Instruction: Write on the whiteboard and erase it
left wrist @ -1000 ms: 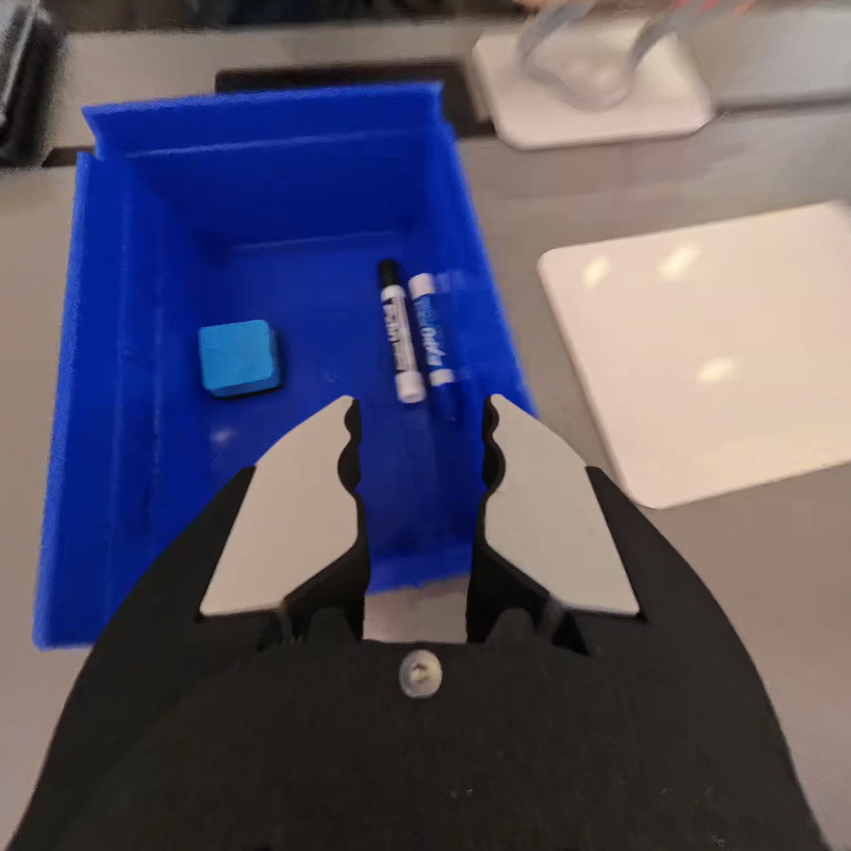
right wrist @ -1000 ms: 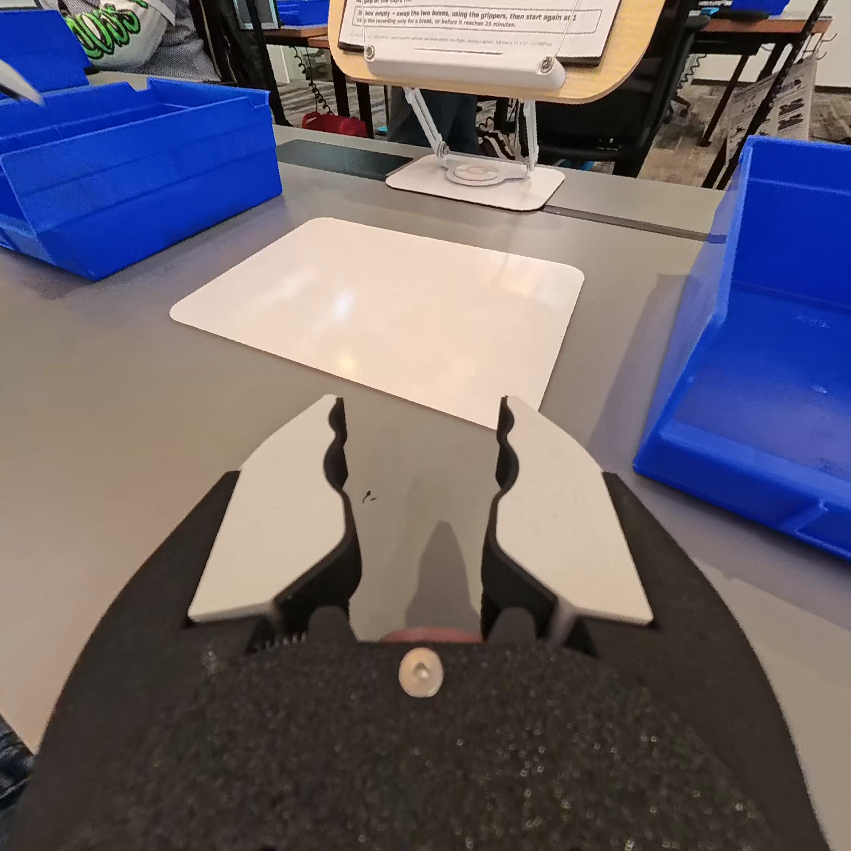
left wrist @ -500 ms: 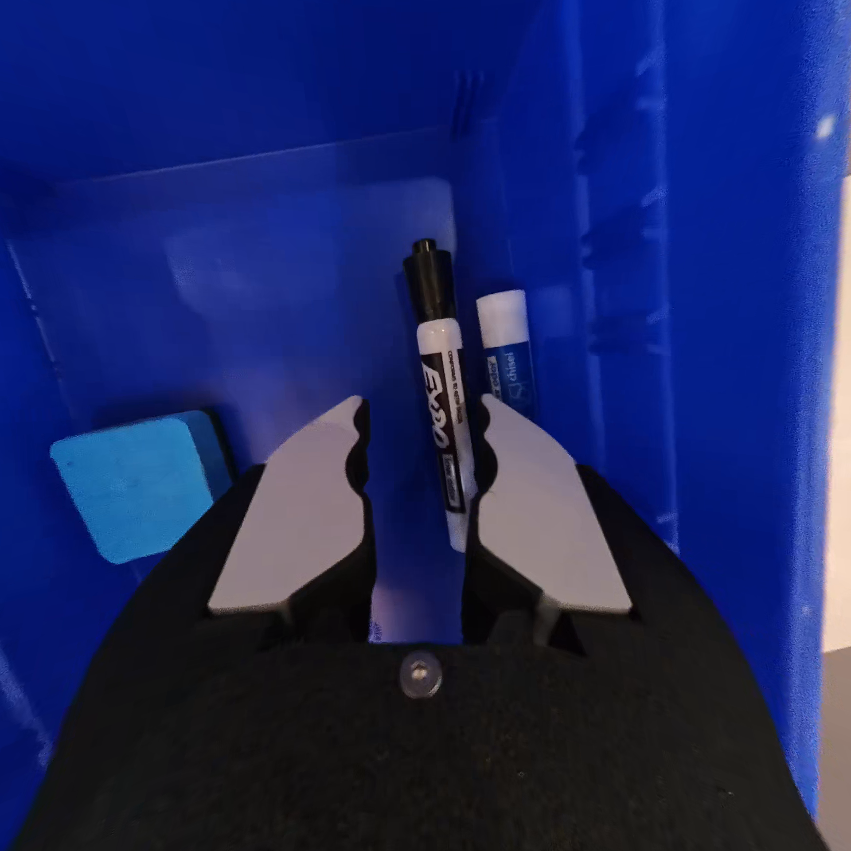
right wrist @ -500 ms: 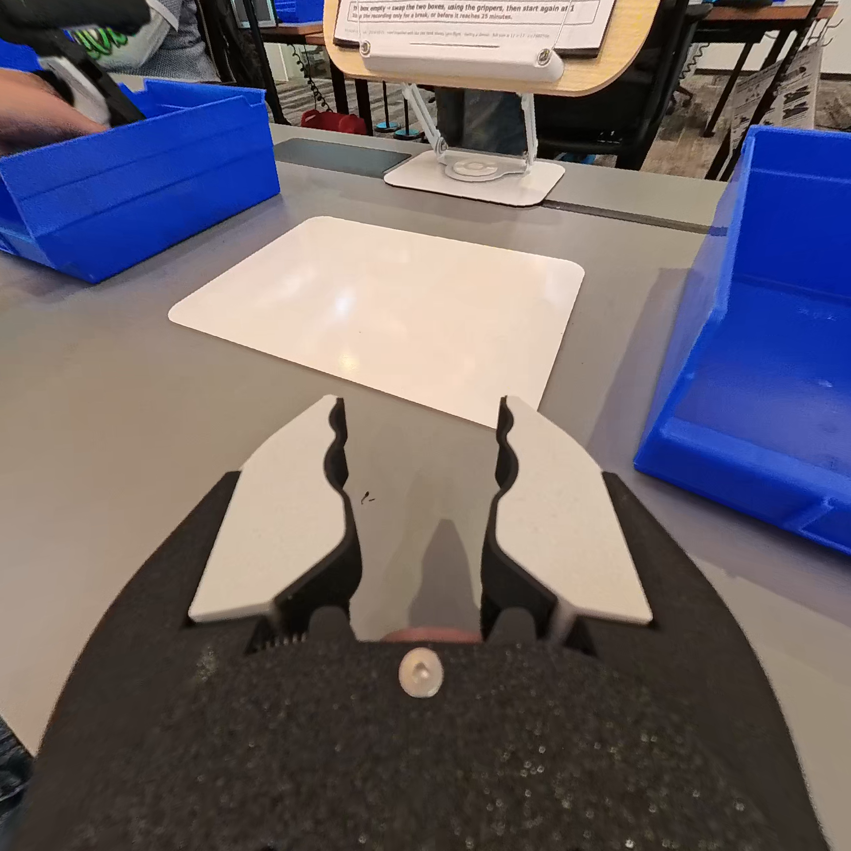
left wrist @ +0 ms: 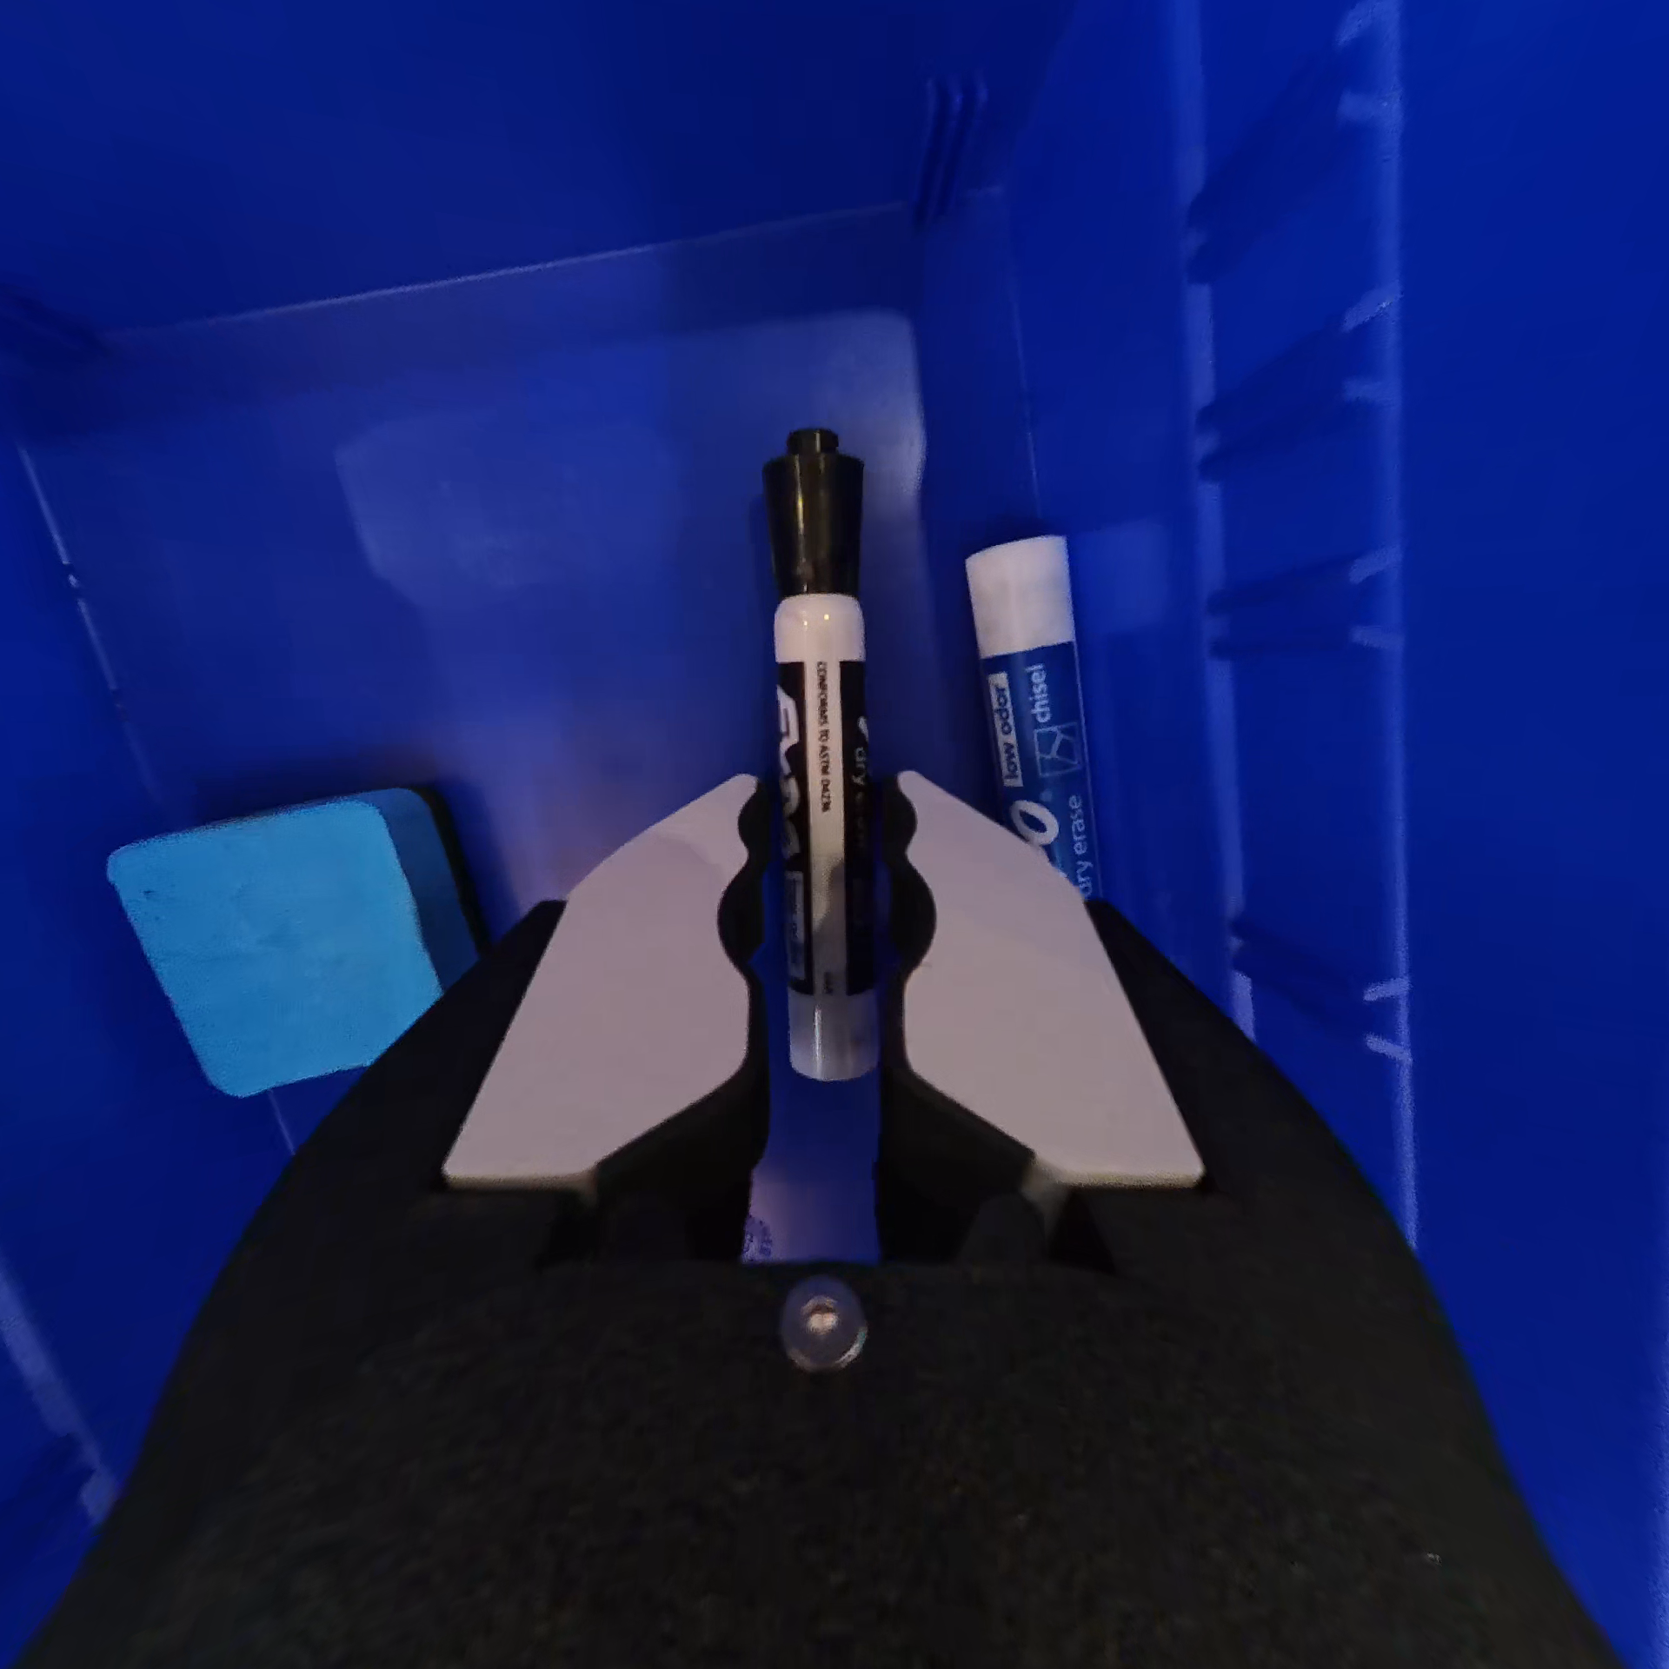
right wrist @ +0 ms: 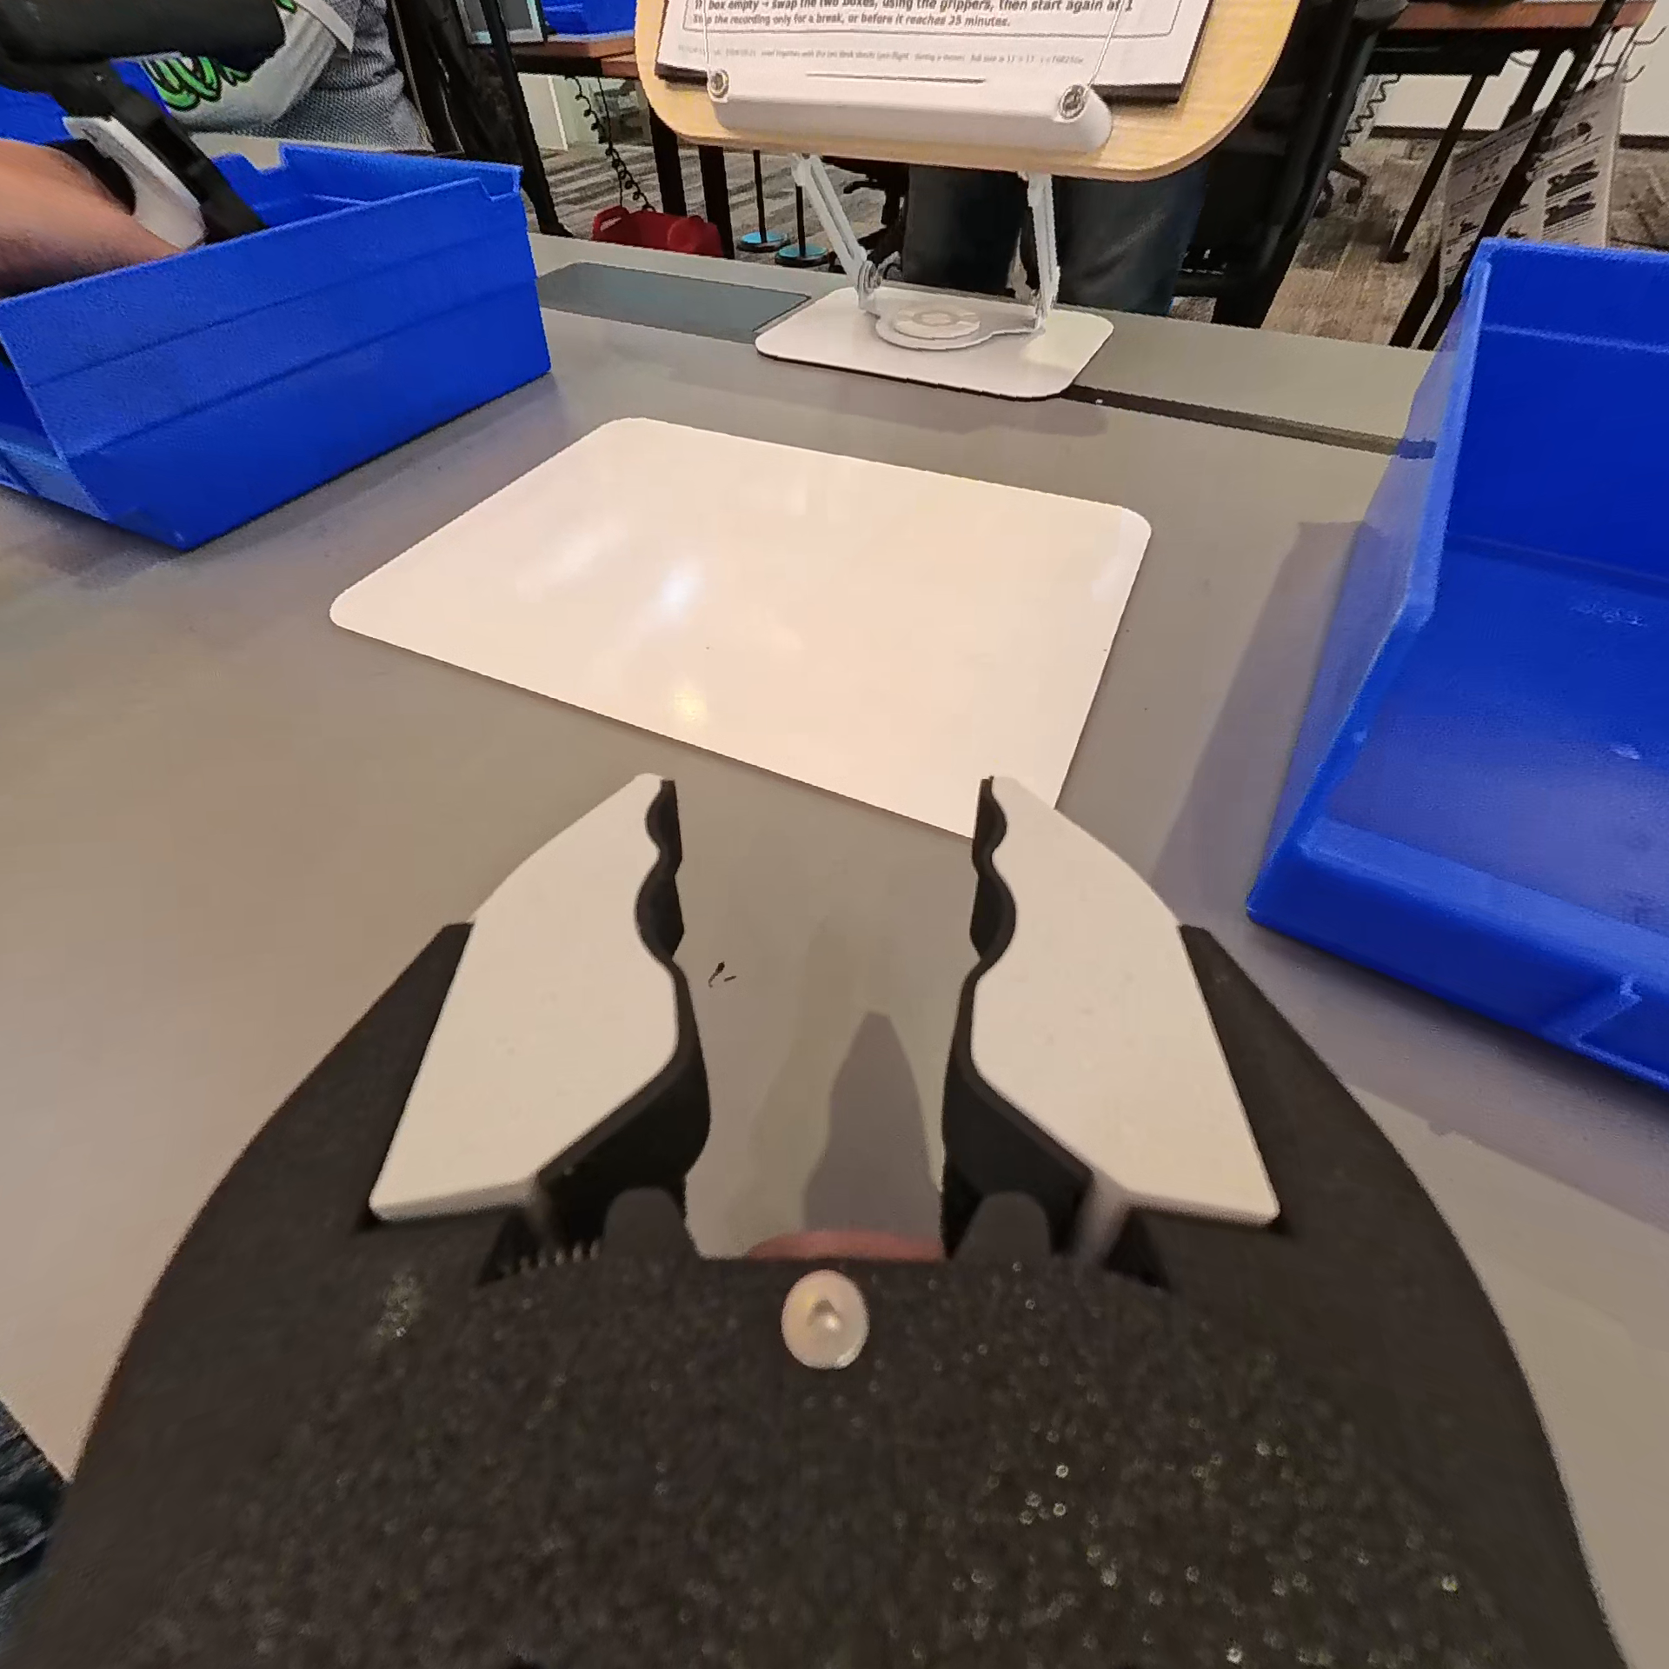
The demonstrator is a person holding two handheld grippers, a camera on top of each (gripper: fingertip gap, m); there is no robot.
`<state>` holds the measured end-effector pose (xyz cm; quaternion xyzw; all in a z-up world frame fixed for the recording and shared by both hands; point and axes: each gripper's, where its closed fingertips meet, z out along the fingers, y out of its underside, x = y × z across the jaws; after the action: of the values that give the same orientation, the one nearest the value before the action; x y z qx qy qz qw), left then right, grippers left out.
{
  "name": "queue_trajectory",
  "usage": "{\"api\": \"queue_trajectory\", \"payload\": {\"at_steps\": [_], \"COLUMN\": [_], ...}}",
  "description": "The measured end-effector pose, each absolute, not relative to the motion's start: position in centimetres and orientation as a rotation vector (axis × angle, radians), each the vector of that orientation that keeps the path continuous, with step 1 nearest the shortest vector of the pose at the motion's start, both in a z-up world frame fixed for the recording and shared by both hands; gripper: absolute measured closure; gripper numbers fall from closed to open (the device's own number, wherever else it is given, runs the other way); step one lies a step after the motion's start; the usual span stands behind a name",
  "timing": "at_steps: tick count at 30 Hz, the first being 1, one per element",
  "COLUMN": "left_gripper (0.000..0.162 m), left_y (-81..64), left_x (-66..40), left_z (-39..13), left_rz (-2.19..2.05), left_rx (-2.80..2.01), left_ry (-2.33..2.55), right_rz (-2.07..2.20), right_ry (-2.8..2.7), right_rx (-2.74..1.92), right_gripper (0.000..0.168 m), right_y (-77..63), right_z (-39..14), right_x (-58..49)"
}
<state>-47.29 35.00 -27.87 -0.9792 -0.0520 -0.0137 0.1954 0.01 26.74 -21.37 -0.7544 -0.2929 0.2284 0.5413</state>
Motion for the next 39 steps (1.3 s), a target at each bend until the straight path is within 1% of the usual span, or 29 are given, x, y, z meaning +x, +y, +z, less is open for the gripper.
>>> {"api": "queue_trajectory", "payload": {"at_steps": [1,3,4,7,9,10,12,14,15,16,17,18,19,24,27,30,32,35,39], "left_gripper": [0.136,0.124,0.124,0.117,0.107,0.102,0.099,0.096,0.097,0.104,0.106,0.098,0.095,0.096,0.093,0.093,0.095,0.107,0.107], "left_y": [34.9,34.7,34.5,34.0,33.3,33.1,33.1,33.2,33.7,34.1,34.0,33.6,32.9,31.3,31.2,31.2,30.9,30.6,30.3], "left_x": [-47.2,-47.2,-47.4,-49.7,-51.7,-52.4,-53.4,-54.5,-54.9,-54.7,-54.3,-54.0,-54.0,-55.3,-55.7,-55.6,-55.9,-56.7,-55.9], "left_z": [-27.9,-27.4,-26.8,-23.5,-22.2,-22.1,-22.3,-22.5,-22.5,-22.4,-22.6,-22.9,-23.1,-24.3,-25.4,-26.2,-26.8,-27.3,-26.5], "left_rz": [-0.045,-0.052,-0.059,-0.025,-0.03,-0.063,-0.071,0.036,0.112,0.16,0.193,0.218,0.247,0.335,0.368,0.38,0.406,0.482,0.4], "left_rx": [-2.745,-2.74,-2.732,-2.691,-2.737,-2.776,-2.828,-2.879,-2.885,-2.88,-2.874,-2.878,-2.887,-2.874,-2.882,-2.887,-2.902,-2.896,-2.89], "left_ry": [-0.144,-0.139,-0.125,-0.123,-0.171,-0.205,-0.235,-0.131,0.001,0.205,0.43,0.636,0.796,1.268,1.395,1.476,1.52,1.575,1.504], "right_rz": [0.542,0.543,0.544,0.551,0.552,0.55,0.545,0.551,0.552,0.554,0.557,0.561,0.565,0.562,0.537,0.512,0.506,0.511,0.542], "right_ry": [-0.696,-0.695,-0.693,-0.691,-0.691,-0.695,-0.706,-0.711,-0.713,-0.713,-0.712,-0.71,-0.709,-0.71,-0.733,-0.757,-0.764,-0.76,-0.74], "right_rx": [-1.792,-1.789,-1.789,-1.789,-1.784,-1.785,-1.793,-1.794,-1.793,-1.791,-1.789,-1.789,-1.792,-1.793,-1.802,-1.811,-1.813,-1.817,-1.824], "right_gripper": [0.106,0.106,0.106,0.106,0.106,0.106,0.106,0.106,0.106,0.106,0.106,0.106,0.106,0.106,0.106,0.107,0.107,0.107,0.107], "right_y": [26.7,26.7,26.7,26.7,26.7,26.7,26.7,26.6,26.6,26.6,26.6,26.6,26.6,26.6,26.6,26.6,26.7,26.8,26.9], "right_z": [-21.4,-21.3,-21.3,-21.3,-21.2,-21.3,-21.4,-21.5,-21.4,-21.4,-21.4,-21.4,-21.4,-21.4,-21.7,-21.9,-22.0,-22.0,-22.0], "right_x": [0.0,0.0,0.0,0.1,0.1,0.0,-0.1,-0.3,-0.3,-0.3,-0.3,-0.3,-0.3,-0.3,-0.6,-0.8,-0.9,-0.9,-0.7]}}
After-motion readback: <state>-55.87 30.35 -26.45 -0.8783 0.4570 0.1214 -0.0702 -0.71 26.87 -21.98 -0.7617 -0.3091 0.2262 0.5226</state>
